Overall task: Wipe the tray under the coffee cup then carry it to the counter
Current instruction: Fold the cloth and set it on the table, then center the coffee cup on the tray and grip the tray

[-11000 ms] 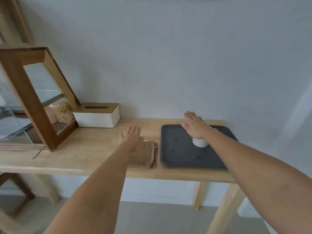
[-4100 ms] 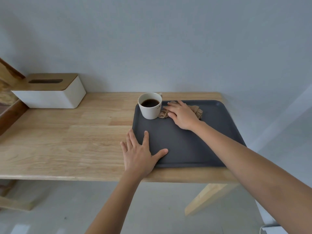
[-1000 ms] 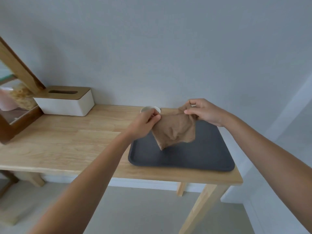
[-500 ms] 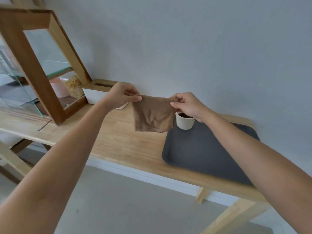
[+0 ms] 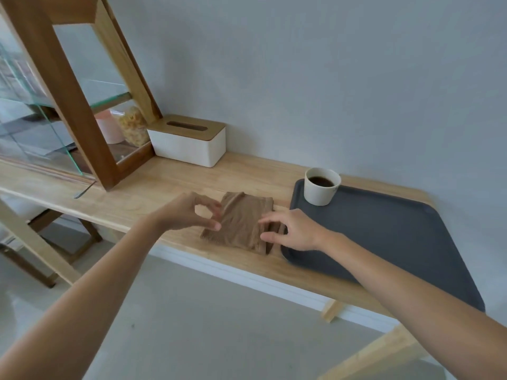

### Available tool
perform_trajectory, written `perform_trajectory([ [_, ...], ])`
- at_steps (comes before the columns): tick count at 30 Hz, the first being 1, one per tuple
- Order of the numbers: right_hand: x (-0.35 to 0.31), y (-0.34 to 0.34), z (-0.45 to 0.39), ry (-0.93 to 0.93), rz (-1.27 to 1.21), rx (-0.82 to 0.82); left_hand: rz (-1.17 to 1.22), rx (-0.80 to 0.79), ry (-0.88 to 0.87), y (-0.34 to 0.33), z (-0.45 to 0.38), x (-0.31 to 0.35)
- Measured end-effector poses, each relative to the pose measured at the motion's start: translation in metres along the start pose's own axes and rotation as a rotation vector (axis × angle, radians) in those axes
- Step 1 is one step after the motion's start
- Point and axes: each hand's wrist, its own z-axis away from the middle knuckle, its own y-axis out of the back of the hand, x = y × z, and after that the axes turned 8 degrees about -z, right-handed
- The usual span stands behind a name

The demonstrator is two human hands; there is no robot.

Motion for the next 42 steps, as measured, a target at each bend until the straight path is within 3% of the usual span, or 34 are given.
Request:
perform_trajectory([
  [2, 0.001, -0.007, -0.007, -0.034, 0.172, -0.007, -0.134, 0.051, -0.043, -0.005, -0.006, 0.005],
  [5, 0.000, -0.017, -0.012, -0.121, 0.333, -0.097, -0.299, -0.090, -0.001, -0.021, -0.014, 0.008],
  [15, -0.012, -0.034, 0.006, -0.148, 0.338, -0.027, -0.333, -0.202, -0.016, -0.027, -0.017, -0.016],
  [19, -0.007, -0.030, 0.010, -0.112, 0.234, -0.011, -0.455, -0.229, -0.009, -0.020, -0.024, -0.001],
  [21, 0.003, -0.019, 0.018, -0.025, 0.061, 0.142, -0.439, -0.135, -0.071, -0.014, -0.030, 0.021],
  [24, 0.025, 0.005, 0.035, 0.012, -0.161, 0.599, -0.151, 0.085, -0.116, -0.015, -0.050, 0.059],
  [26, 0.043, 0.022, 0.042, -0.068, -0.234, 0.905, 0.057, 0.168, -0.097, -0.024, -0.074, 0.079],
  [28, 0.061, 0.037, 0.042, -0.217, -0.313, 1.049, 0.256, 0.170, -0.067, -0.038, -0.099, 0.099],
  [33, 0.096, 0.061, 0.036, -0.488, -0.504, 0.870, 0.513, 0.108, 0.011, -0.075, -0.141, 0.141],
  [38, 0.115, 0.070, 0.019, -0.514, -0.622, 0.675, 0.618, 0.120, 0.001, -0.102, -0.160, 0.150],
  [42, 0.127, 0.074, 0.009, -0.426, -0.778, 0.538, 0.651, 0.195, 0.012, -0.110, -0.166, 0.154],
])
